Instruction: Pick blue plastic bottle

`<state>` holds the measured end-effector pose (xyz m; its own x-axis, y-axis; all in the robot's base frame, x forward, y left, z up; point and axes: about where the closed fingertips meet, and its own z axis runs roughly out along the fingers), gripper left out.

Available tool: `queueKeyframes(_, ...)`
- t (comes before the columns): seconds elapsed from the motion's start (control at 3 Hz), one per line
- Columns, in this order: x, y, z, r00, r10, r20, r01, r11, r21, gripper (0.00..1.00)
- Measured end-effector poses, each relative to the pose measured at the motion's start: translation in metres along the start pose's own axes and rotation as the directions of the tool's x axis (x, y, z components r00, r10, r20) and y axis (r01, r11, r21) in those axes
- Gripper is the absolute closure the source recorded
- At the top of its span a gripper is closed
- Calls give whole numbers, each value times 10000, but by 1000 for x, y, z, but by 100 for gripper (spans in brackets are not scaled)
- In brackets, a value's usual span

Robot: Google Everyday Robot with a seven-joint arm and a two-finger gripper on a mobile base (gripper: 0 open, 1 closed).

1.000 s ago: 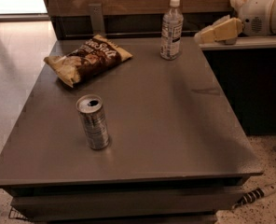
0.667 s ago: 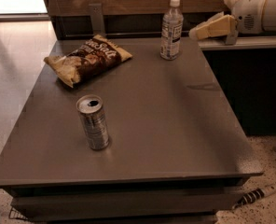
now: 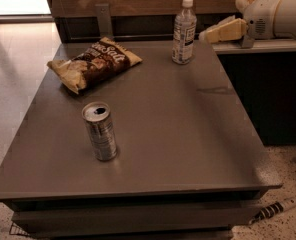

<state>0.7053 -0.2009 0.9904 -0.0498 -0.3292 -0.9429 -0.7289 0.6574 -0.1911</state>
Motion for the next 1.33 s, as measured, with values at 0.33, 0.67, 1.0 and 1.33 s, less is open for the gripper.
queueKeyframes(0.33,15,-15,31,9943,775,730,-775,9970,-25,0)
queueKeyframes(0.67,32,-33,59,9808,1449,1305,-1446,9894,-115,0)
queueKeyframes(1.0,44,-46,87,9653,1961,1722,-1932,9806,-337,0)
queueKeyframes(1.33,50,-50,104,9564,2203,1919,-2141,9754,-525,0)
